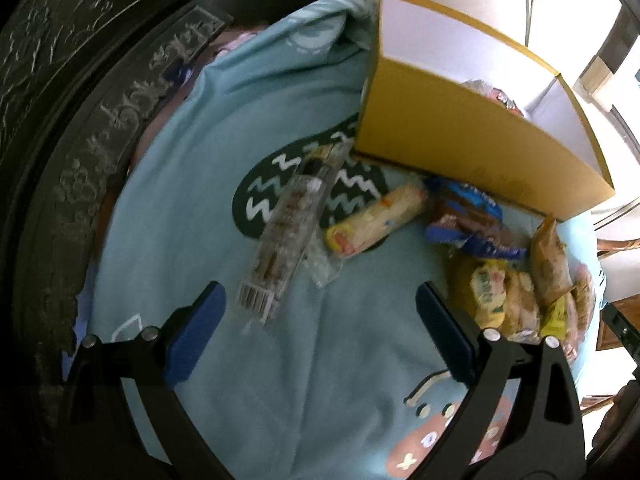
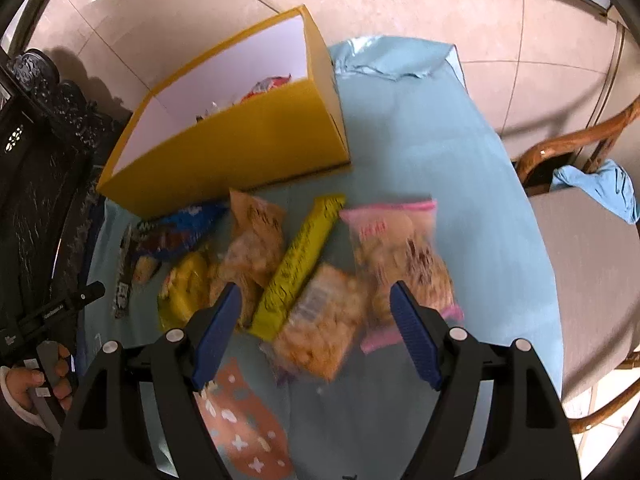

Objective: Organize snacks
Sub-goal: 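Grasp the long black-printed duck-neck pack with left tool while right tool grasps puffed-rice pack, then lift both held packs toward the yellow box, then lower both packs into the yellow box and open both tools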

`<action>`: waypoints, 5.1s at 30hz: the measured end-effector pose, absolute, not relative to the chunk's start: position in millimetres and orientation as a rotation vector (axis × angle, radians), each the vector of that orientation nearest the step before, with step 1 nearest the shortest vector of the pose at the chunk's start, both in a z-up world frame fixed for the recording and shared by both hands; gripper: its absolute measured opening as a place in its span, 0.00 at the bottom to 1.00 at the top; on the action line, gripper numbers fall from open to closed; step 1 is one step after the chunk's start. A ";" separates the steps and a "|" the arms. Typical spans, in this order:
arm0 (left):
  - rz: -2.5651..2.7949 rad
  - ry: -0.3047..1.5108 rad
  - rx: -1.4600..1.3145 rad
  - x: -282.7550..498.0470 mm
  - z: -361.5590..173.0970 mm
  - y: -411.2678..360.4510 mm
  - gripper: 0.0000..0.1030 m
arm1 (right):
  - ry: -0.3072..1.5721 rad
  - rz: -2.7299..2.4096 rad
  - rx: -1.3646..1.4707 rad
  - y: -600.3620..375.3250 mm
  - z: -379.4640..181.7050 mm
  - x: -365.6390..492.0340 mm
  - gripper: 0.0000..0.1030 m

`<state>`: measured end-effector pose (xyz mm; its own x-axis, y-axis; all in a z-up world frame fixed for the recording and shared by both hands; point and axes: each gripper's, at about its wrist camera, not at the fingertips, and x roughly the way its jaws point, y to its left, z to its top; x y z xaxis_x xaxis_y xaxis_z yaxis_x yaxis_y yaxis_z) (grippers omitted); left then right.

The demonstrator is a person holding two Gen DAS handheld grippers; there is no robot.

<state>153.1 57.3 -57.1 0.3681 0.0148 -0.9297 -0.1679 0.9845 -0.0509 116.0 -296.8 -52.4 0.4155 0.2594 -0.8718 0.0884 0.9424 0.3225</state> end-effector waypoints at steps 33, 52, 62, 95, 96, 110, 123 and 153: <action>0.123 1.267 -0.250 152.3 -88.5 88.1 0.28 | 1.194 0.142 0.342 -292.4 -56.2 125.2 0.75; -0.038 1.243 -0.207 108.0 -59.3 42.3 0.26 | 1.288 0.141 0.342 -284.8 -70.9 97.5 0.75; -0.070 1.252 -0.171 109.2 -61.7 23.7 0.27 | 1.337 0.054 0.497 -284.8 -93.3 119.7 0.75; -0.067 1.326 -0.107 92.8 -94.7 7.8 0.28 | 1.335 0.290 0.269 -243.6 -70.7 84.9 0.46; -0.057 1.338 -0.099 92.0 -101.6 8.8 0.31 | 1.339 0.295 0.267 -242.2 -71.9 83.8 0.46; -0.061 1.321 0.000 81.1 -111.3 -3.4 0.23 | 1.342 0.332 0.231 -225.9 -72.6 85.1 0.46; -0.100 1.174 -0.025 82.8 -26.3 -4.0 0.23 | 1.229 0.385 0.209 -219.5 -30.4 93.6 0.46; -0.101 1.196 -0.054 98.9 -35.9 -6.6 0.24 | 1.389 0.381 -0.049 -162.6 -103.7 87.7 0.45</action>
